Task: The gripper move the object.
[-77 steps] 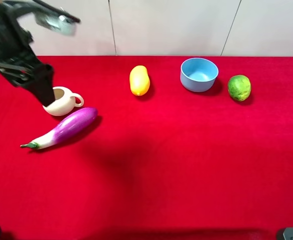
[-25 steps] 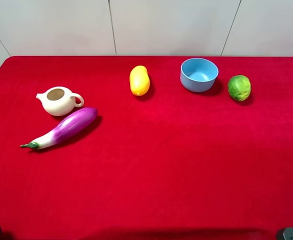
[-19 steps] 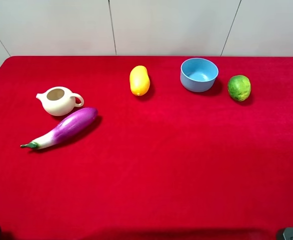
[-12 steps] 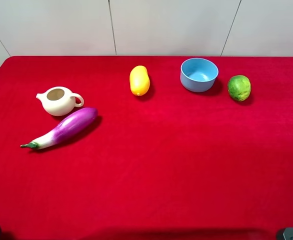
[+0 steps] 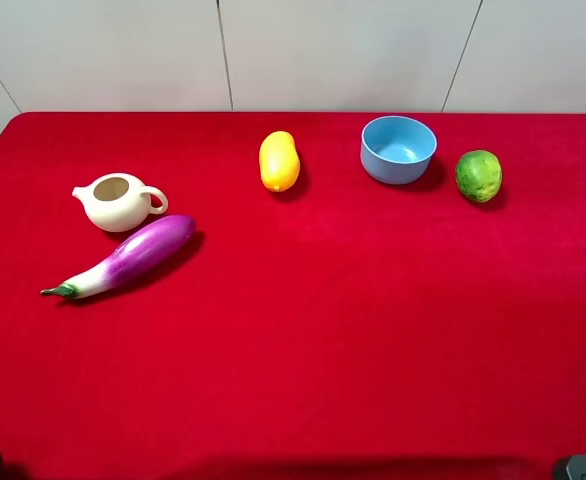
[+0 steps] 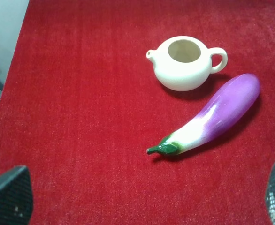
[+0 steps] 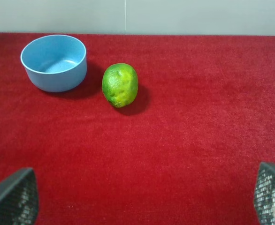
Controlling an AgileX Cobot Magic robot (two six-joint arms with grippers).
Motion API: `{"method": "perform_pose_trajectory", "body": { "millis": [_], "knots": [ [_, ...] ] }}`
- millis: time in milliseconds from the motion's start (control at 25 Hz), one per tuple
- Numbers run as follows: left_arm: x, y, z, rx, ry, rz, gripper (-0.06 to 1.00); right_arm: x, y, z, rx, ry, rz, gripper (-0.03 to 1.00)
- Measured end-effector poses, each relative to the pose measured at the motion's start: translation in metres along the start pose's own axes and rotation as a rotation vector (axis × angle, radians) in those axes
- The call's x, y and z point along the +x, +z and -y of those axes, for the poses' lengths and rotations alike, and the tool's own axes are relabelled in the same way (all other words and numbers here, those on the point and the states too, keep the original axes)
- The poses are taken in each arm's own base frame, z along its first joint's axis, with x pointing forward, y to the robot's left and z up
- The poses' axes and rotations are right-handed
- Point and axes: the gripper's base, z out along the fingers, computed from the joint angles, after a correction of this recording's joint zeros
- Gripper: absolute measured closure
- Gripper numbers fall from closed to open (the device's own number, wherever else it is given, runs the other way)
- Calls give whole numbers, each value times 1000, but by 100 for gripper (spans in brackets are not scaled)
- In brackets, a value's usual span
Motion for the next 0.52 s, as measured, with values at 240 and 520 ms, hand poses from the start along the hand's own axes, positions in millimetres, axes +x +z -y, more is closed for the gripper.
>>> {"method": "perform_pose_trajectory", "body": {
  "millis": [240,520],
  "knots": [
    [0,0,0,0,1,0,-5,0,0,0,0,0,0,28],
    [0,0,0,0,1,0,-5,0,0,0,0,0,0,28]
  ]
}}
